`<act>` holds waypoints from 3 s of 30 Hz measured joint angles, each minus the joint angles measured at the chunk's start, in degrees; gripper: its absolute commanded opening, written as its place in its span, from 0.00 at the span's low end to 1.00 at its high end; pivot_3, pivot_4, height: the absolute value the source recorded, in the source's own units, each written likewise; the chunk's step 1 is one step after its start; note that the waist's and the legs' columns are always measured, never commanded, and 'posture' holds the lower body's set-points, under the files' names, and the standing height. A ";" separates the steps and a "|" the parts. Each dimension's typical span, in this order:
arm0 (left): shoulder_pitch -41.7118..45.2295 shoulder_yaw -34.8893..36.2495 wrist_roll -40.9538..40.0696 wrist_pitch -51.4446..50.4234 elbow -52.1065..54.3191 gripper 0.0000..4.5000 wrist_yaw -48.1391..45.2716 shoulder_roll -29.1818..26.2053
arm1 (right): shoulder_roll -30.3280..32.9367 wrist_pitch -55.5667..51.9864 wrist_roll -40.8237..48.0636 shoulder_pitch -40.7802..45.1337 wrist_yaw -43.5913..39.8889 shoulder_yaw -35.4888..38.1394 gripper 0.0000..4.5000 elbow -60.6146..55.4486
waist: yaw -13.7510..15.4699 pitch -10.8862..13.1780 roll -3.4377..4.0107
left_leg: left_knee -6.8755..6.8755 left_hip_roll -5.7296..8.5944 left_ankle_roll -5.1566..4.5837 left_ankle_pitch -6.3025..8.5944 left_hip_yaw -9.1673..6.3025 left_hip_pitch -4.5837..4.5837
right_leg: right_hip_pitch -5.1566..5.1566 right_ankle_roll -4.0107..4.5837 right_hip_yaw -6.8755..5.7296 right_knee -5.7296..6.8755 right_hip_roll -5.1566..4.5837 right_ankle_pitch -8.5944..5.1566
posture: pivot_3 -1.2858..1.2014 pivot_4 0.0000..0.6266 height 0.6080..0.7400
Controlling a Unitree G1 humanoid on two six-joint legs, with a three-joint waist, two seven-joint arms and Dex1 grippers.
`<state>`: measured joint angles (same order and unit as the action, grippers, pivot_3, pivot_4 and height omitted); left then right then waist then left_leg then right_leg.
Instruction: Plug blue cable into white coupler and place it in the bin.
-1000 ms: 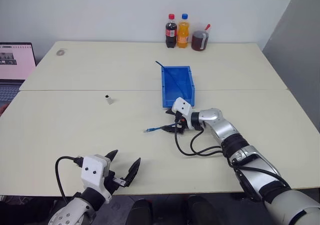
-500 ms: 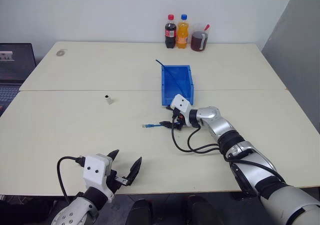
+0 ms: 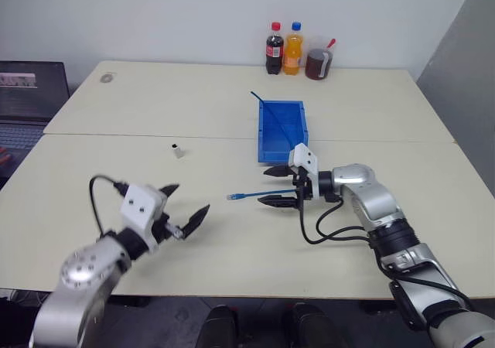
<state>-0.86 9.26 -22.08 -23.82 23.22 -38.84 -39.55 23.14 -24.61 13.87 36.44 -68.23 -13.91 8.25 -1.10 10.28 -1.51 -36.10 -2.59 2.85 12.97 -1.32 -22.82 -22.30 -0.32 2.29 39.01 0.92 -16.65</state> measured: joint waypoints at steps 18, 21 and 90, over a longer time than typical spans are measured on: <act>40.71 -23.59 15.76 32.22 -63.59 0.92 -40.17 1.04 | 10.53 -18.97 9.57 -18.51 11.17 9.38 0.93 -25.68 | -0.46 0.04 -0.07 | -0.01 0.02 -0.01 0.01 0.27 -0.20 | -0.25 -0.25 0.05 0.04 0.06 -0.06 | 0.52 0.24 1.00; 42.81 -23.52 16.24 34.46 -68.29 0.78 -41.02 2.40 | 11.06 -19.52 9.87 -20.90 13.46 10.63 0.93 -27.66 | -0.53 0.03 -0.07 | -0.04 0.03 -0.01 0.01 0.27 -0.15 | -0.20 -0.32 0.06 0.05 0.05 -0.02 | 0.52 0.24 1.00; 17.34 -0.69 -45.44 -45.35 -4.49 0.05 -3.13 12.40 | -1.22 -53.88 52.20 -6.98 29.61 21.63 0.03 -19.24 | -0.75 0.04 -0.12 | -0.20 0.01 -0.01 0.01 0.00 -0.15 | -0.01 -0.42 0.16 -0.02 0.03 0.03 | 0.52 0.24 1.00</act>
<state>16.48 8.57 -67.51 -69.17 18.73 -41.98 -27.15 21.92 -78.49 66.06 29.46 -38.63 7.72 -10.99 -1.85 10.32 -1.63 -36.30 -2.57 2.84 12.97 -1.31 -22.97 -22.31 -0.73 2.45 38.99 0.96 -16.62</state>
